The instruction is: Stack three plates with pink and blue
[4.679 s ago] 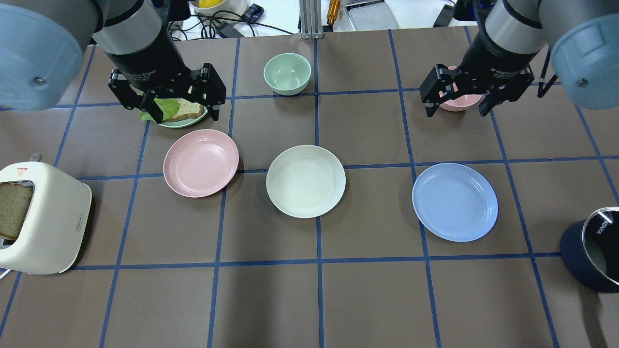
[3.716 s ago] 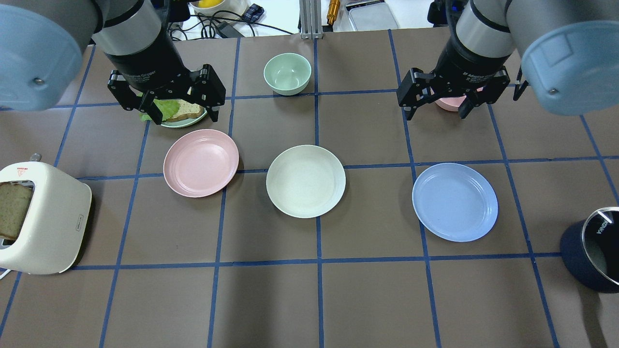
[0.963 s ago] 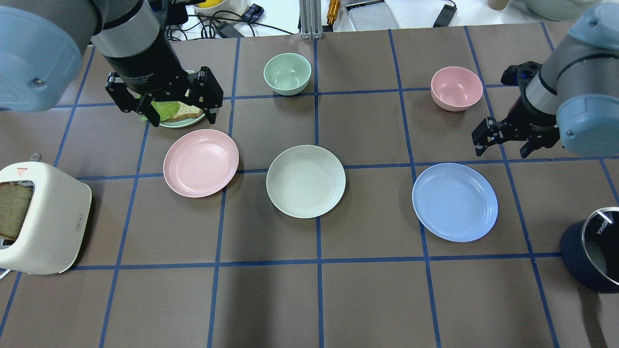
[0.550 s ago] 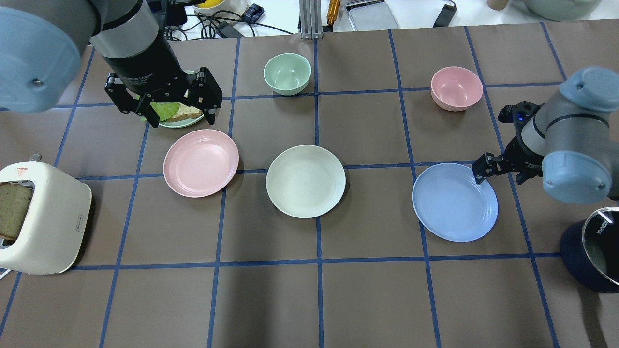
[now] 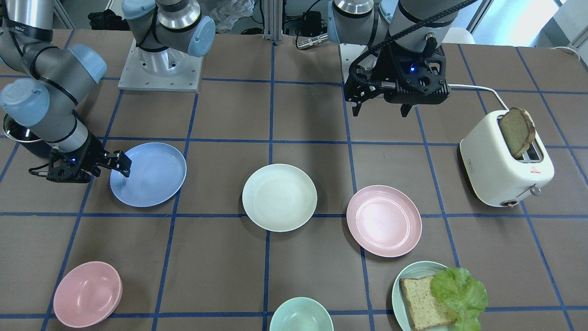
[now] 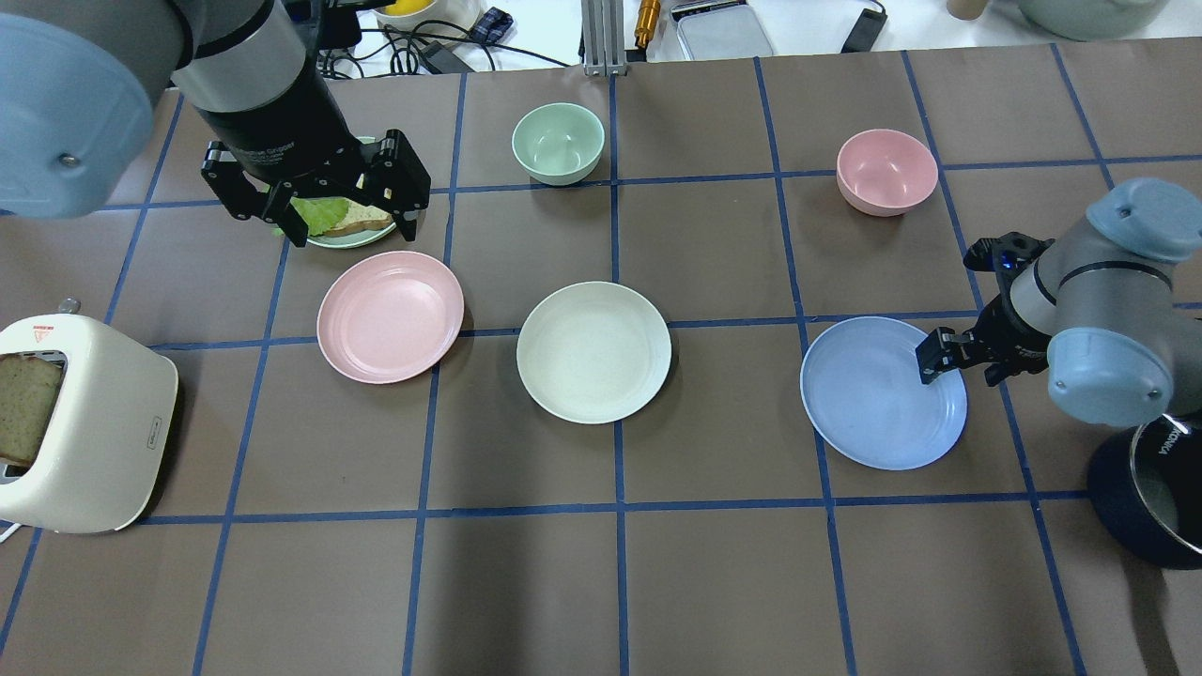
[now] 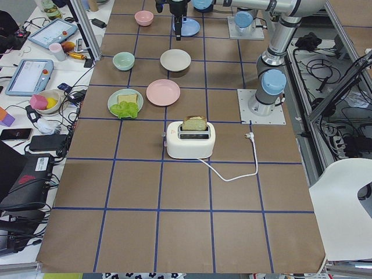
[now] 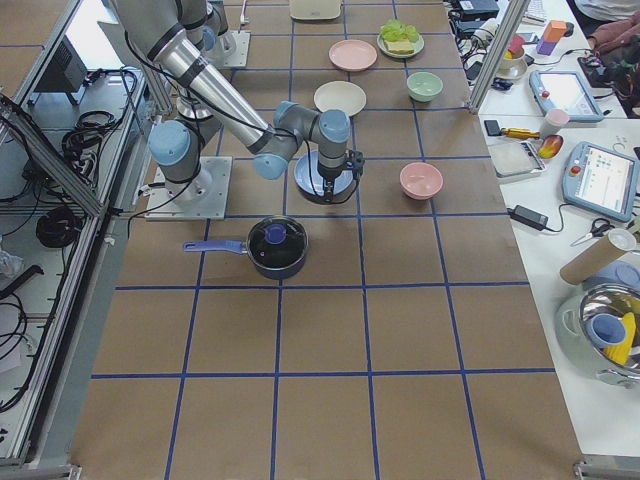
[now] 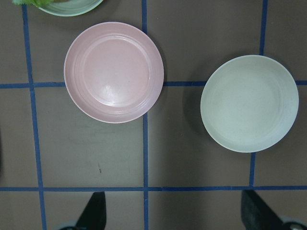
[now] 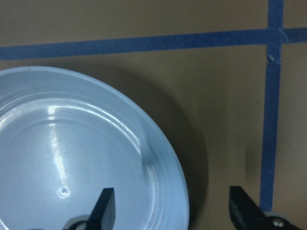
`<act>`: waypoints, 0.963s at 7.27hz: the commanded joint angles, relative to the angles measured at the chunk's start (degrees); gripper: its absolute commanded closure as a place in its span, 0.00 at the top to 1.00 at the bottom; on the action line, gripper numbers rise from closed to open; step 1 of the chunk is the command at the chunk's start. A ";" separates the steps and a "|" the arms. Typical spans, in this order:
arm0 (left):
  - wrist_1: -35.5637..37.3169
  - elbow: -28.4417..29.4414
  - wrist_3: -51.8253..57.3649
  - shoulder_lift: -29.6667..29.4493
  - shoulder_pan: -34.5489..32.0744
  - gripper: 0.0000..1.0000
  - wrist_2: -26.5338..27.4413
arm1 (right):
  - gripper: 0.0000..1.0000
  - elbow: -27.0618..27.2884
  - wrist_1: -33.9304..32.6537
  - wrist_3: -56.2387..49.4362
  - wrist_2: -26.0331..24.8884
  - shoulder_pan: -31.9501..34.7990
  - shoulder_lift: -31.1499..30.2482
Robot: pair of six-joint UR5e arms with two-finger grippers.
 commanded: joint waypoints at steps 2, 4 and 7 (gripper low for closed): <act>0.00 -0.05 0.00 0.01 0.00 1.00 -0.05 | 0.63 0.04 0.14 -0.03 0.23 -0.68 0.70; 0.61 -0.75 -0.09 -2.17 0.36 1.00 0.03 | 0.30 0.04 0.67 0.06 -0.03 -0.68 0.79; 19.15 -8.02 0.18 -12.70 0.44 1.00 0.03 | 0.00 -0.40 0.75 0.15 0.06 -0.77 0.35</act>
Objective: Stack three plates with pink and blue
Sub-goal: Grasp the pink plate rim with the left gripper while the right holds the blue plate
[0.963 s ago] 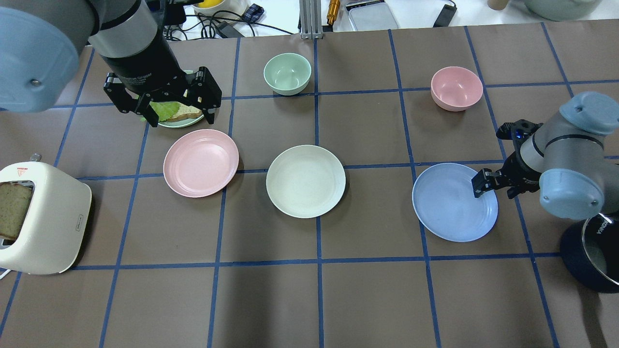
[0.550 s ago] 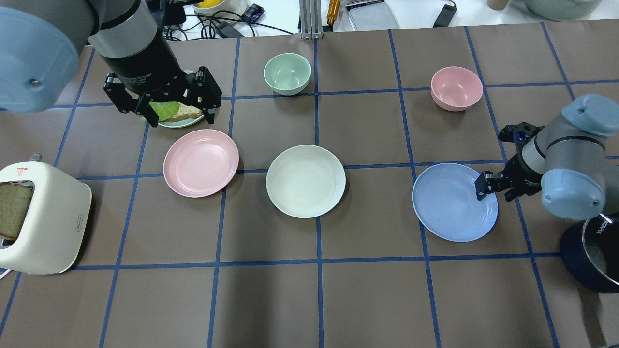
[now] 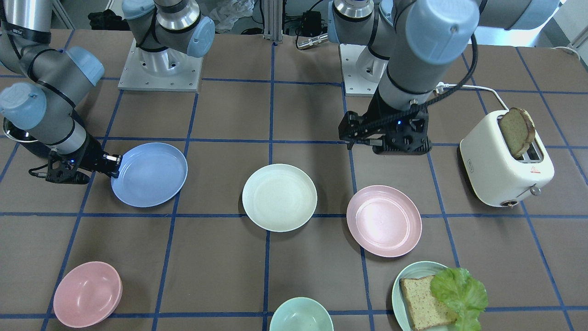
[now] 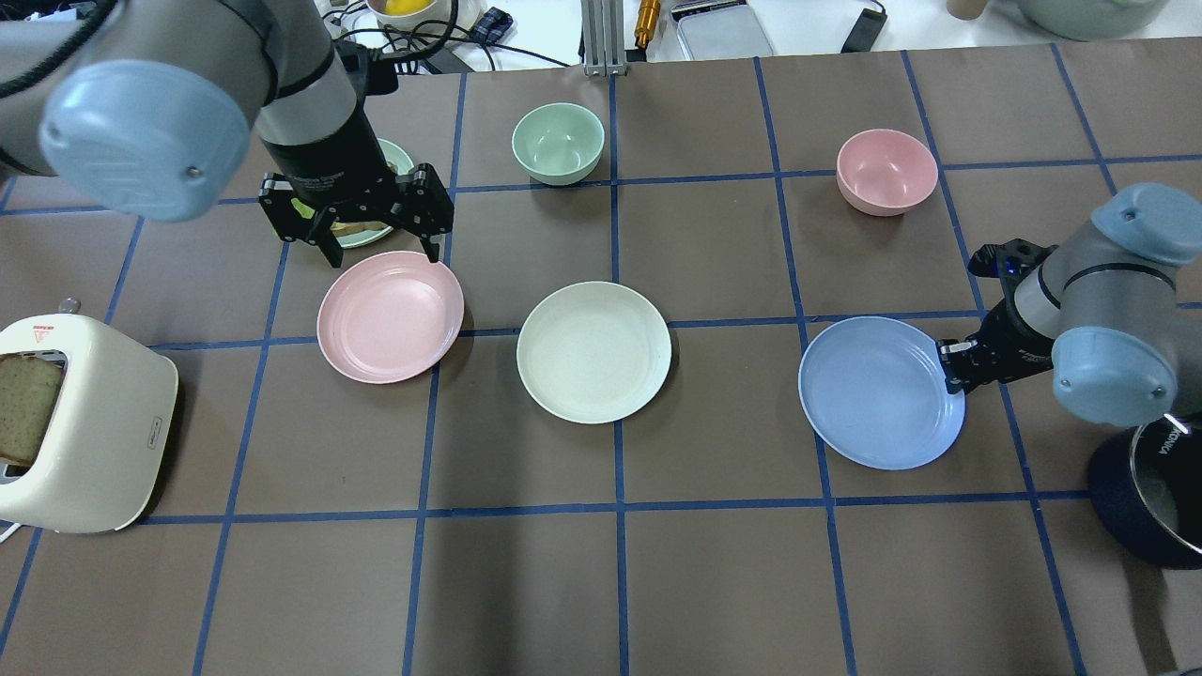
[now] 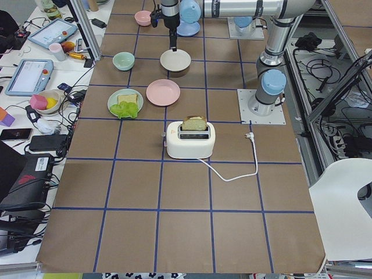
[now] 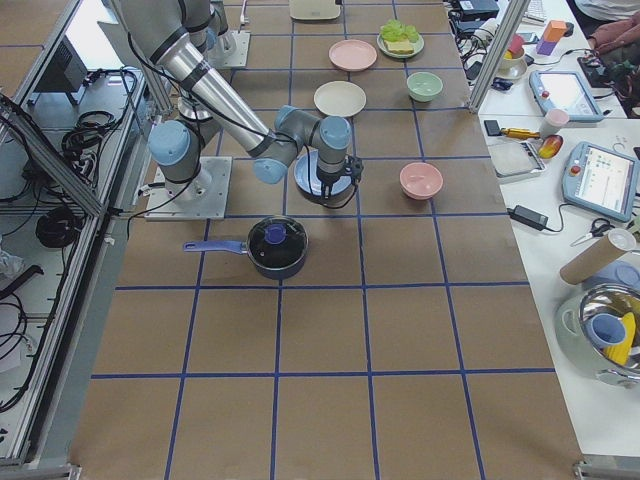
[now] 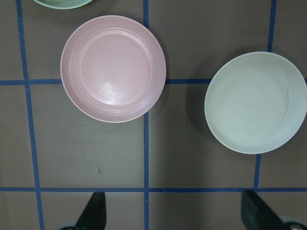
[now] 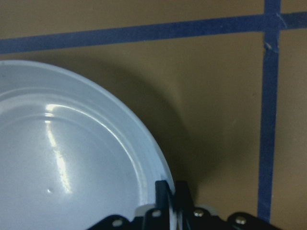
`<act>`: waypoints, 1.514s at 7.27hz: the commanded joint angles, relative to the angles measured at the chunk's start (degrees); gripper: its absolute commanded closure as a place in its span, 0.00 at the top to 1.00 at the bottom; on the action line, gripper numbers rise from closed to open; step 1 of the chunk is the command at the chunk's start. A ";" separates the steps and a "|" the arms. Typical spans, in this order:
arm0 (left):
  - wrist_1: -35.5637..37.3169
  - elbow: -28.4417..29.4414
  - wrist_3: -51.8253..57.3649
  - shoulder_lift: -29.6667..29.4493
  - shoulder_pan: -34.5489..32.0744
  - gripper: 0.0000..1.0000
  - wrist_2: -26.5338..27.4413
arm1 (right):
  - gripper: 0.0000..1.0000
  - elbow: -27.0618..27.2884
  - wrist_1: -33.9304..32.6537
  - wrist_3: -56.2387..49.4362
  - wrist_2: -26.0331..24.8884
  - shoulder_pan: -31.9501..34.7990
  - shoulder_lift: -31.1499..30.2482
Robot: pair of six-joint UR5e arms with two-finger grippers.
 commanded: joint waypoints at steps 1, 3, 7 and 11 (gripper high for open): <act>13.99 -3.67 -0.09 -8.74 0.03 1.00 0.02 | 0.00 -0.57 0.38 0.24 -0.01 -0.05 -0.58; 17.79 -3.15 -0.53 -15.52 0.03 1.00 0.29 | 0.00 -4.59 5.27 0.33 0.08 0.04 -0.85; 19.91 -3.59 -1.32 -20.20 -0.67 0.46 0.29 | 0.00 -15.50 17.76 0.68 0.60 1.00 -0.93; 19.82 -3.59 -0.98 -21.88 -0.76 0.00 0.64 | 0.00 -17.71 20.24 1.30 0.69 2.67 -0.67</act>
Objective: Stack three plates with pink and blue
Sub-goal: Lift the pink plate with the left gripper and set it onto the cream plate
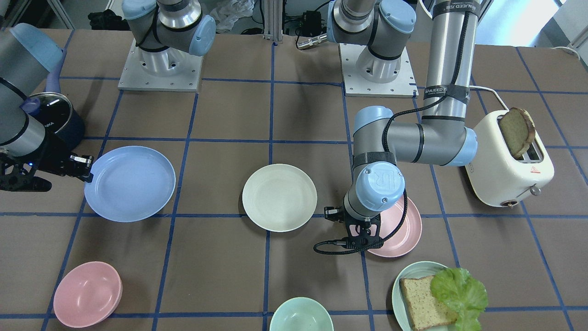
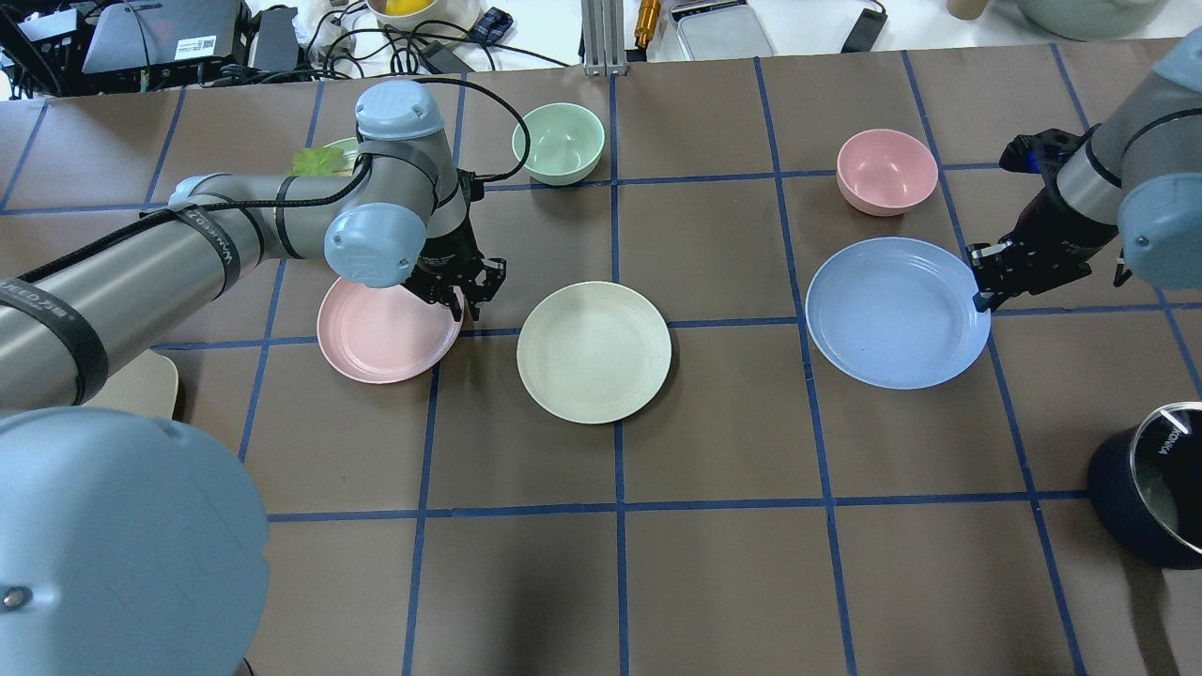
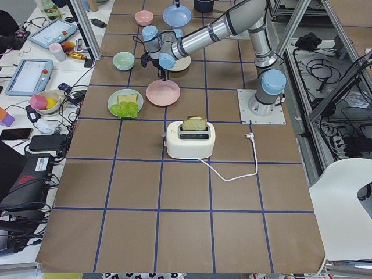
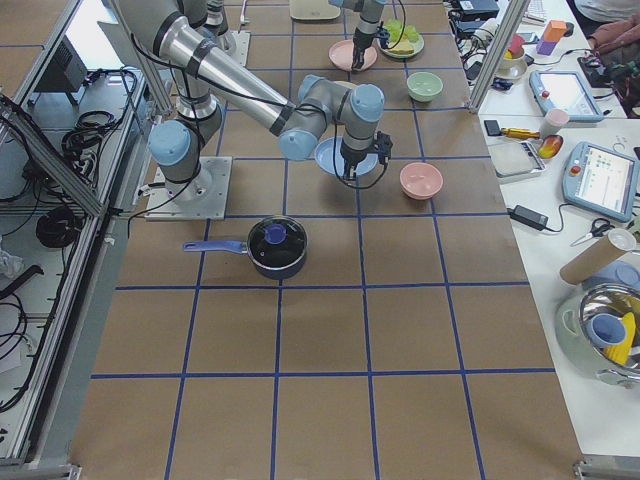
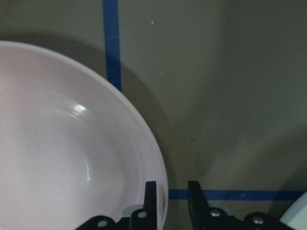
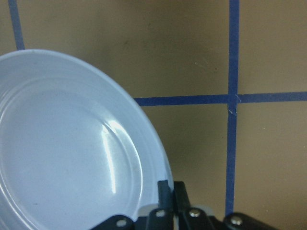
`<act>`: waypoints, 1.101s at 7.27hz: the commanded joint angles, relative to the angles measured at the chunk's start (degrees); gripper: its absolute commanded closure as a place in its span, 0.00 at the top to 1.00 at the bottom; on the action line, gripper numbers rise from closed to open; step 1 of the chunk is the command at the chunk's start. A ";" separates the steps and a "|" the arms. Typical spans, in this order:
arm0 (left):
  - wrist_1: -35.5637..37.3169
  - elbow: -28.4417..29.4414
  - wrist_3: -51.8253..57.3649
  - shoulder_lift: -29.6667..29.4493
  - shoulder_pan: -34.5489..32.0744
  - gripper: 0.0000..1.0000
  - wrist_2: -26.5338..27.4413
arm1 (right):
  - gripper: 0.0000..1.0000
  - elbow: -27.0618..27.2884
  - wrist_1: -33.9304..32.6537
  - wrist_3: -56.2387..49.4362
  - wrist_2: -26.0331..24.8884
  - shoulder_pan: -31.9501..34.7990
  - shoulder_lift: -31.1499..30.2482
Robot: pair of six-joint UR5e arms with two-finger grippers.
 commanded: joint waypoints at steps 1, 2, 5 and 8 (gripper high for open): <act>0.08 0.17 0.07 -0.29 -0.09 0.00 2.19 | 0.00 -0.26 0.78 0.11 0.00 0.22 -0.08; 0.26 0.44 -0.10 0.32 -0.70 0.00 3.43 | 0.00 -0.18 1.83 0.20 0.18 0.22 -0.08; -1.66 3.06 -4.28 4.35 -7.01 0.00 3.62 | 0.00 -3.77 4.91 1.25 -0.43 1.35 0.10; -5.00 8.94 -22.26 2.27 -17.01 0.00 2.83 | 0.00 -3.87 4.91 1.61 -0.52 1.54 0.27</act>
